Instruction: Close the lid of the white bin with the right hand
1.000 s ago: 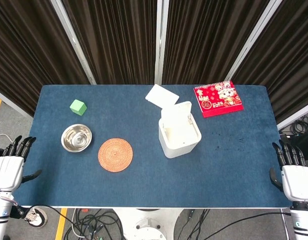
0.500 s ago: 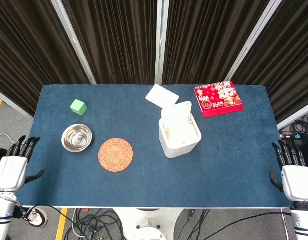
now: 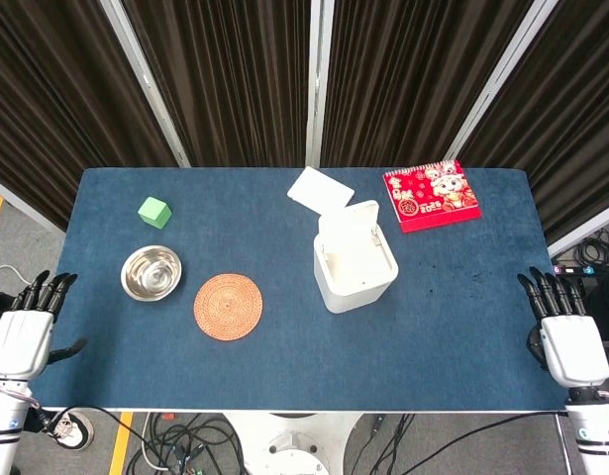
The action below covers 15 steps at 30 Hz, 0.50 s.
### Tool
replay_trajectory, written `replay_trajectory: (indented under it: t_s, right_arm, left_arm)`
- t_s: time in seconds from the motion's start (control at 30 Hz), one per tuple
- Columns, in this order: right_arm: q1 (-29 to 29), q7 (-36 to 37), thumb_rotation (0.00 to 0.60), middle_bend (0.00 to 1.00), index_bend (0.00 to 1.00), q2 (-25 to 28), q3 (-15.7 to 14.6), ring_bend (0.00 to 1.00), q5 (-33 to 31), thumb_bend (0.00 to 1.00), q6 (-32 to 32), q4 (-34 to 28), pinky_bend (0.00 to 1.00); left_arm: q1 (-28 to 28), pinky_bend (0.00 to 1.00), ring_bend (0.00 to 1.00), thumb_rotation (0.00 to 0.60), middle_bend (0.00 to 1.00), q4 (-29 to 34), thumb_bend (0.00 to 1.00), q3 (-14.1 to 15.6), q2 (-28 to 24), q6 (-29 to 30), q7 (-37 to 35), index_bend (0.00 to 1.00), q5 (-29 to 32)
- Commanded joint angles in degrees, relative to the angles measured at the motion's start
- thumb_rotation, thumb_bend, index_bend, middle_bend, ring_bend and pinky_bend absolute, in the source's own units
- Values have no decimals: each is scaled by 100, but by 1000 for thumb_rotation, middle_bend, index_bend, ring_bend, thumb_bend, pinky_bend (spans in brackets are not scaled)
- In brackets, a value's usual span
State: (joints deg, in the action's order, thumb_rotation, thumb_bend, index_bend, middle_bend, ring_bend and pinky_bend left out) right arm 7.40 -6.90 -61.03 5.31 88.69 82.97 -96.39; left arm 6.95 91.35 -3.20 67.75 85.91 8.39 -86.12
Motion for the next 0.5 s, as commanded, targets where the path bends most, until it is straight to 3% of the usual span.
replay_trajectory:
  t_s: [0.03,0.27,0.5]
  right_arm:
    - [381,-128,600,0,0,321,187,0,-37,1000,-467,-412,0]
    - [1524,-714,600,0,0,1081,1014,0,-858,1000,-1734,-1356,0]
    - [2641,-707,600,0,0,1291,1629,0,-1827,1000,-2877,-1534,0]
  left_arm:
    - [8,190,52,600,124,-37,0,19,-1,-50,-25,117,9]
    - [14,190,52,600,124,-32,0,19,24,-14,-34,117,-46]
    - [55,190,52,600,124,-90,0,43,11,-236,-68,117,98]
